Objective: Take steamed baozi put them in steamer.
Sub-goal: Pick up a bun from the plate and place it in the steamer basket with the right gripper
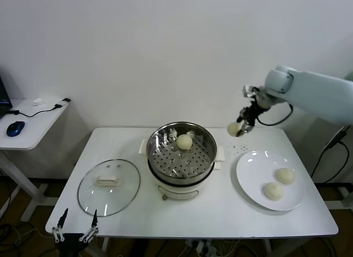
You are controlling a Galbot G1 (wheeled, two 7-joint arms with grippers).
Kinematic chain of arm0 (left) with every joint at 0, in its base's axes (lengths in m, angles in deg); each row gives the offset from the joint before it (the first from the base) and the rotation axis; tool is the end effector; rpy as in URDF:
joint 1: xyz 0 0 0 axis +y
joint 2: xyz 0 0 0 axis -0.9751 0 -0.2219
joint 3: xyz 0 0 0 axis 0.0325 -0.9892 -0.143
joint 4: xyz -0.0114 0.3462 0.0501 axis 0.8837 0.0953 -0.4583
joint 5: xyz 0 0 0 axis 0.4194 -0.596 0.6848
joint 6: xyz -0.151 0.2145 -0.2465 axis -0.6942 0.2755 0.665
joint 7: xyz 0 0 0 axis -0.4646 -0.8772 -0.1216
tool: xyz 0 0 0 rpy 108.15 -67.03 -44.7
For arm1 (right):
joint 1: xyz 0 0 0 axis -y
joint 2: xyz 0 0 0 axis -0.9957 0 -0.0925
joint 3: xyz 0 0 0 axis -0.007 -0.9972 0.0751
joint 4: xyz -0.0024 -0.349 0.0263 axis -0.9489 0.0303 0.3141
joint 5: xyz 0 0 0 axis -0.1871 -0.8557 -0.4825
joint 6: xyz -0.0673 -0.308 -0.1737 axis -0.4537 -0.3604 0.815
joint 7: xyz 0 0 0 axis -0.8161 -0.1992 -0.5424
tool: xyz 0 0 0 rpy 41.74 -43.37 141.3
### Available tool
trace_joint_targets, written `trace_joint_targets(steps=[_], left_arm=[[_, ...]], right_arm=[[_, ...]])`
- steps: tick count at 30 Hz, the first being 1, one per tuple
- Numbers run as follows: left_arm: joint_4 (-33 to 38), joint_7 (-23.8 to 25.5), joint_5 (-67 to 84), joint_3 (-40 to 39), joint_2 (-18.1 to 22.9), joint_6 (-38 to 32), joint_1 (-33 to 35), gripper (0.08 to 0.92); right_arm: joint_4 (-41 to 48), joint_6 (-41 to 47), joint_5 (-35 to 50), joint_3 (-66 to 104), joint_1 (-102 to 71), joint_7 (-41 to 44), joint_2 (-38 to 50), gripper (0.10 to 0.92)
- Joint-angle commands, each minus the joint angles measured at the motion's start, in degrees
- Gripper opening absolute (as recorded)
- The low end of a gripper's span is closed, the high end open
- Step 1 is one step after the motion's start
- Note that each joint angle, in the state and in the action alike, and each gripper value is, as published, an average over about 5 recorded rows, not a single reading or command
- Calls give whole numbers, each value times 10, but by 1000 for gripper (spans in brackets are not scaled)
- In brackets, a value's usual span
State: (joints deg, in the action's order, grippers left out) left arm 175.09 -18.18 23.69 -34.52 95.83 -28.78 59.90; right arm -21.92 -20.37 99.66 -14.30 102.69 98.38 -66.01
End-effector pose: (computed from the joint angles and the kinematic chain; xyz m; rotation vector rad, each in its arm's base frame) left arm 0.0738 0.0927 -0.3604 0.1613 -2.9853 -0.3960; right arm 0.6219 -0.0496 0.0067 1.2636 -1.6096 1.1675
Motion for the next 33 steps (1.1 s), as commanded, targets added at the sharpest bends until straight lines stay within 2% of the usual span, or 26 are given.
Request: trace_joint_targets(steps=[1, 12, 33], left_arm=[[7, 3, -4, -1, -5, 1, 1, 823], [11, 6, -7, 0, -2, 11, -9, 823], [4, 2, -15, 7, -2, 15, -9, 823]], right_arm=[[6, 23, 127, -53, 57, -38, -160, 585], [10, 41, 144, -52, -20, -76, -253, 585], [31, 48, 109, -50, -121, -97, -264, 586]])
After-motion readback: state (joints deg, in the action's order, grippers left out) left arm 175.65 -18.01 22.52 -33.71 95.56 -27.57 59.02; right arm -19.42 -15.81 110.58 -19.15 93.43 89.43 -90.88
